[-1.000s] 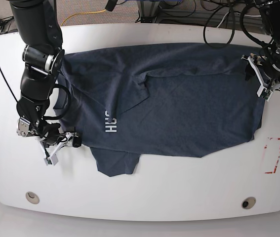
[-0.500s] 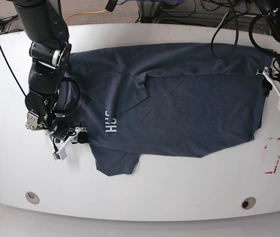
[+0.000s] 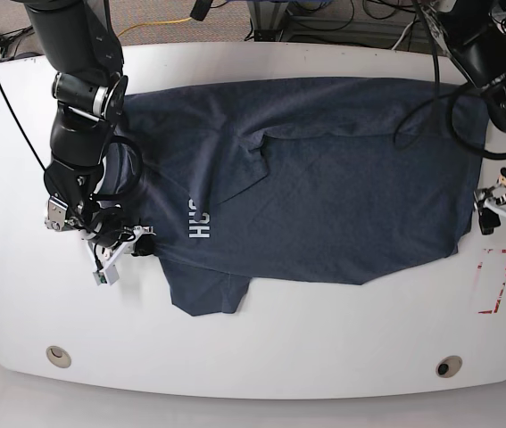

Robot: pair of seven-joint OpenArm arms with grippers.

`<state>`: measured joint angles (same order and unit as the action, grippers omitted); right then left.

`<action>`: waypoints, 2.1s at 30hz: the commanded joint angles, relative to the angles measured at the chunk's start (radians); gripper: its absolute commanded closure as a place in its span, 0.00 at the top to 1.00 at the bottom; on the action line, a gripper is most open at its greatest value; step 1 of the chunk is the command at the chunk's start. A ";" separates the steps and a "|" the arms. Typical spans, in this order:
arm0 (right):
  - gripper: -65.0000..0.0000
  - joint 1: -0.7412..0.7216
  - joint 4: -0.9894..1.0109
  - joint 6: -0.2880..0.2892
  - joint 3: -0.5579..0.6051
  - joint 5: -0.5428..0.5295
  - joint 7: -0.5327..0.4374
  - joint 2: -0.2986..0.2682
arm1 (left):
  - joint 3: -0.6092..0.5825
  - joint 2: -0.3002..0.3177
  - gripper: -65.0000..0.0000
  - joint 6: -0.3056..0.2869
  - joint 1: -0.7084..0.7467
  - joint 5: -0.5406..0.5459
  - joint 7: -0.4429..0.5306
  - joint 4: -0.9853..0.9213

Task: Fold the T-shirt properly
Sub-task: 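Move the left gripper down the opposite side edge and grasp it, then lift both side edges and fold the shirt's hem half over toward the collar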

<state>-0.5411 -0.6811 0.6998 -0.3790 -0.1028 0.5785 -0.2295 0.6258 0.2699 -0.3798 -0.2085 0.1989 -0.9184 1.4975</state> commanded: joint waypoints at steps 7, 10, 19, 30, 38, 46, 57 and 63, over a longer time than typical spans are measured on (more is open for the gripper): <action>0.11 0.022 -0.147 -0.002 0.001 0.018 0.068 0.003 | -0.001 0.016 0.82 0.006 -0.125 0.009 0.120 -0.263; 0.11 0.036 -0.197 -0.002 0.001 0.024 0.099 0.022 | -0.037 0.021 0.82 0.008 -0.133 0.009 0.178 -0.372; 0.12 0.060 -0.260 -0.002 0.001 0.024 0.120 0.026 | -0.122 0.016 0.82 0.009 -0.168 0.010 0.295 -0.547; 0.12 0.082 -0.266 -0.002 0.001 0.024 0.123 0.023 | -0.143 0.015 0.81 0.009 -0.279 0.009 0.396 -0.776; 0.12 0.086 -0.266 -0.002 0.001 0.022 0.122 0.023 | -0.218 0.001 0.39 0.005 -0.286 0.015 0.401 -0.780; 0.11 0.088 -0.295 -0.002 0.001 0.024 0.122 0.023 | -0.220 -0.002 0.00 0.008 -0.283 0.010 0.404 -0.739; 0.04 0.114 -0.450 -0.002 0.001 0.024 0.193 0.023 | -0.220 -0.005 0.00 0.003 -0.180 0.015 0.324 -0.418; 0.04 0.128 -0.561 -0.002 0.001 0.016 0.272 0.023 | -0.218 -0.007 0.00 -0.040 -0.113 0.017 0.319 -0.292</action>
<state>-0.3916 -1.1873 0.6998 -0.3752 -0.0799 0.8516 -0.1909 0.4046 0.2466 -0.4049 -0.3092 0.2073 -0.6205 1.1557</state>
